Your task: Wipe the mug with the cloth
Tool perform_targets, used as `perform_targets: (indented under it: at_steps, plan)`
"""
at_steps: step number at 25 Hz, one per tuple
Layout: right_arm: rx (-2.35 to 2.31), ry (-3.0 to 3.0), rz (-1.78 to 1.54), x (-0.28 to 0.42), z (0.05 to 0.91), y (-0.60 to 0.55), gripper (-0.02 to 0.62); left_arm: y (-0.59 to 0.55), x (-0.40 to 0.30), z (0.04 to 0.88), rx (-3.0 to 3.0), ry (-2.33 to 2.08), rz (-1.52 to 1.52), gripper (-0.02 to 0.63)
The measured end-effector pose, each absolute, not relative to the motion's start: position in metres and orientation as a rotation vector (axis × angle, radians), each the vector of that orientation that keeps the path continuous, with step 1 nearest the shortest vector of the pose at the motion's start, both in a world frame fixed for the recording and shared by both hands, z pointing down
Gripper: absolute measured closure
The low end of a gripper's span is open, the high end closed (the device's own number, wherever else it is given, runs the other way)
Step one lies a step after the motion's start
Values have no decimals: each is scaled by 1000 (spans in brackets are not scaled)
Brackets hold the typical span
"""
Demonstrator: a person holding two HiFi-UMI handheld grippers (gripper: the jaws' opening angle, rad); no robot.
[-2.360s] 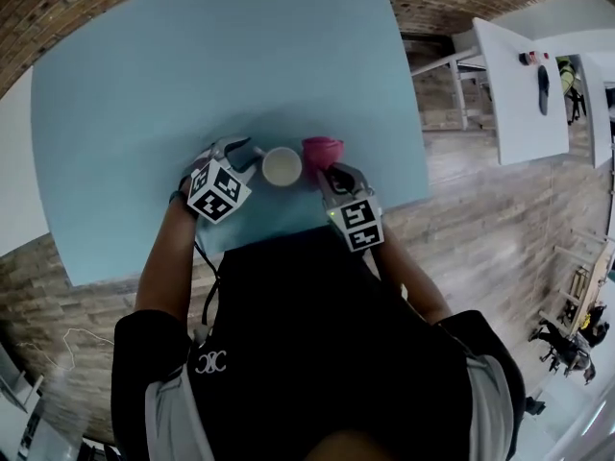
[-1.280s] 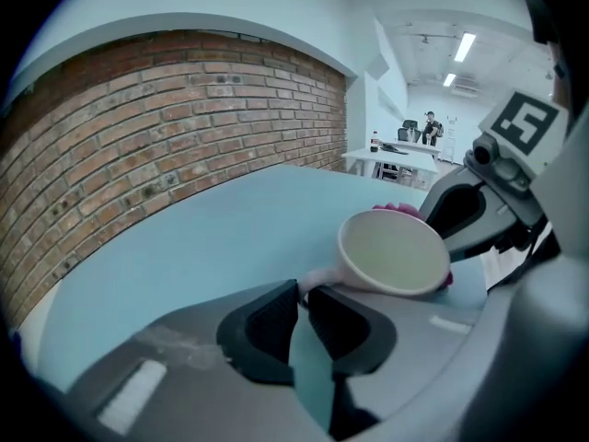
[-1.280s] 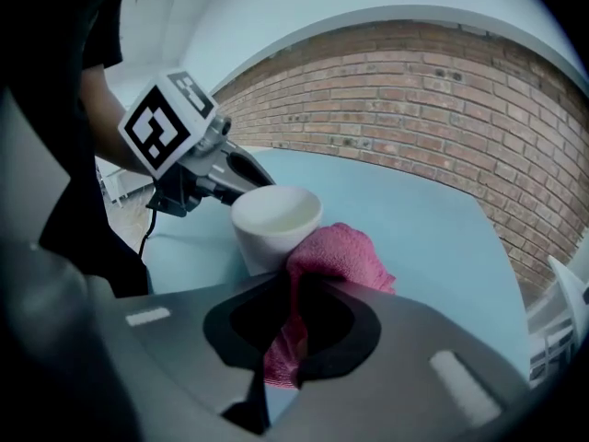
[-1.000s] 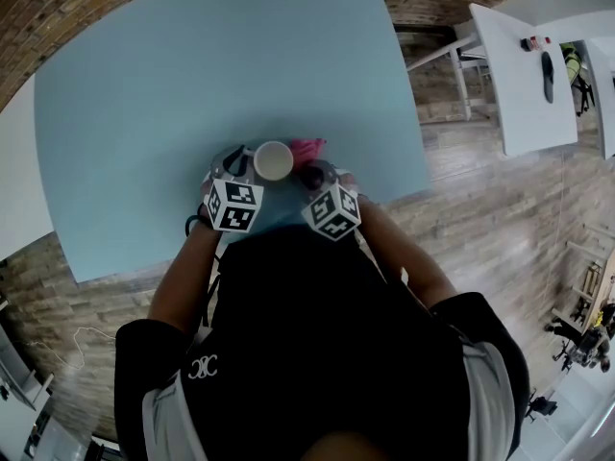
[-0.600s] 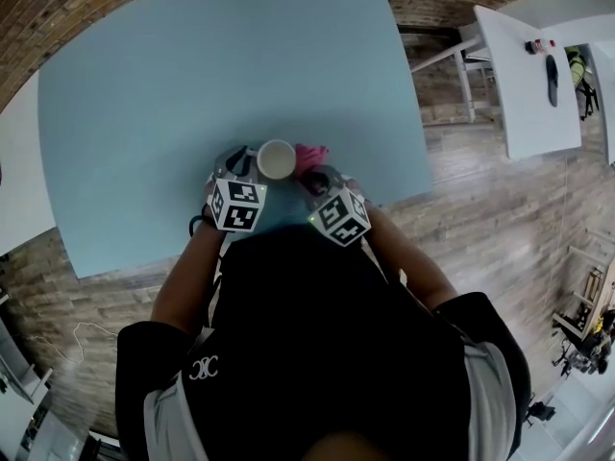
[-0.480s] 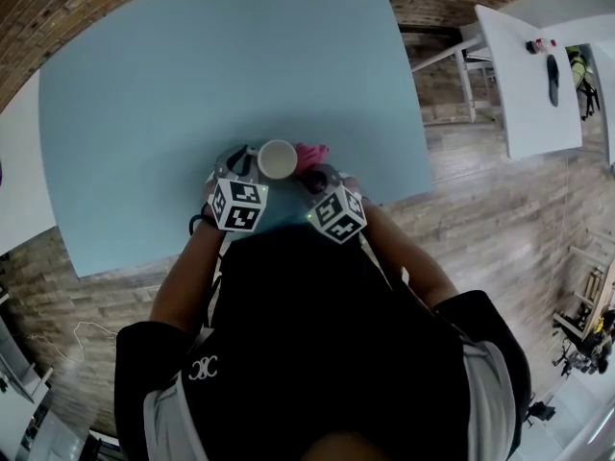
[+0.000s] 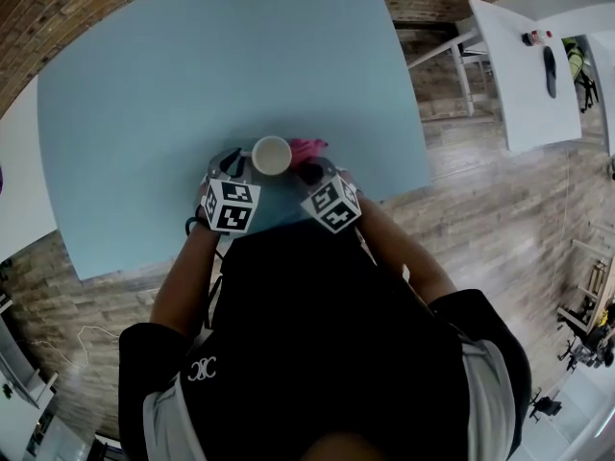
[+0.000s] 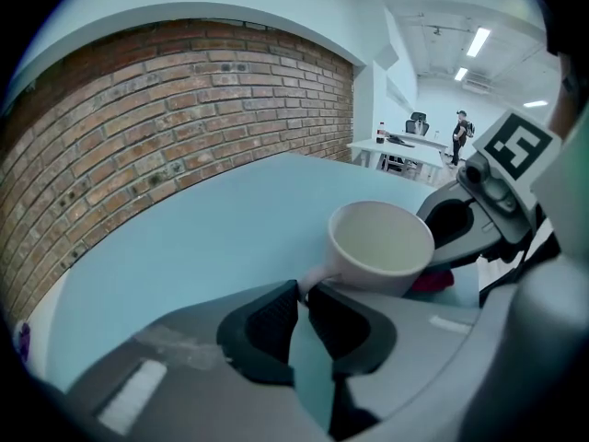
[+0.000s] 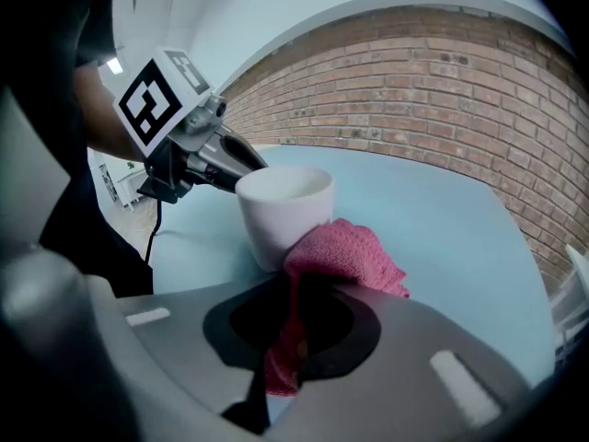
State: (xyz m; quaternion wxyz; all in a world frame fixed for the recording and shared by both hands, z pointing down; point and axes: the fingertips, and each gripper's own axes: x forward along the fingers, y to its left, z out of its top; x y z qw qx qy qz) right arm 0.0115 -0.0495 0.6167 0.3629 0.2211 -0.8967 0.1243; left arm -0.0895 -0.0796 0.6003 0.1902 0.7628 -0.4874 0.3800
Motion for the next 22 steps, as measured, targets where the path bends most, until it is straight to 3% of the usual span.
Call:
perform_targets:
  at_steps: [22]
  plan:
    - [397,-2456,423,-19,567,-2,558,-71,-100,601,1954,-1475,938,569]
